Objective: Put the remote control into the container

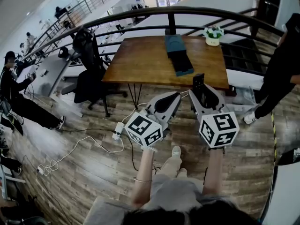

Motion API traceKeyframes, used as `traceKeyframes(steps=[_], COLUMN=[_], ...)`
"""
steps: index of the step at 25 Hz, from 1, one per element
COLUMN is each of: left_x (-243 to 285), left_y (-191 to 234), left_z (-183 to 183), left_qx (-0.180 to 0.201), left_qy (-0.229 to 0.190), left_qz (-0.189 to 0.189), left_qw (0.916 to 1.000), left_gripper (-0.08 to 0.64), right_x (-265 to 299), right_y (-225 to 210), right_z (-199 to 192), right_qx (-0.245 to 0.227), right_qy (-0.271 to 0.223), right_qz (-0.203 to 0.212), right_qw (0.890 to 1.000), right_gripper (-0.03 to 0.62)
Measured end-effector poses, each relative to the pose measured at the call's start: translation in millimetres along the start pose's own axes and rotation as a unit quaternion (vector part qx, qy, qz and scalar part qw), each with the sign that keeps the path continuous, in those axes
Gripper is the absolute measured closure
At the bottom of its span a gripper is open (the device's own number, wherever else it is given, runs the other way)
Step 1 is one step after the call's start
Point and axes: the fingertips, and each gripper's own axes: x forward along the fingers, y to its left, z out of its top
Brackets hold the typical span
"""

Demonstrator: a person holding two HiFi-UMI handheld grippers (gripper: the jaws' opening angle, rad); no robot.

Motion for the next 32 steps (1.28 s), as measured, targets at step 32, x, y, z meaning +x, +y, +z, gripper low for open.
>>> traceKeyframes(steps=[32], left_x=[112.2], left_y=[153.3], left_z=[-17.1], left_qx=[-0.025], left_qy=[0.008], left_qz=[-0.019], left_qw=[0.9995], left_gripper=[0.555], right_x=[160.4], right_y=[-86.0], right_z=[-2.4], right_qx=[-0.004], right_qy=[0.038], right_qz=[-0.003], right_qw=[0.999], right_gripper=[0.390])
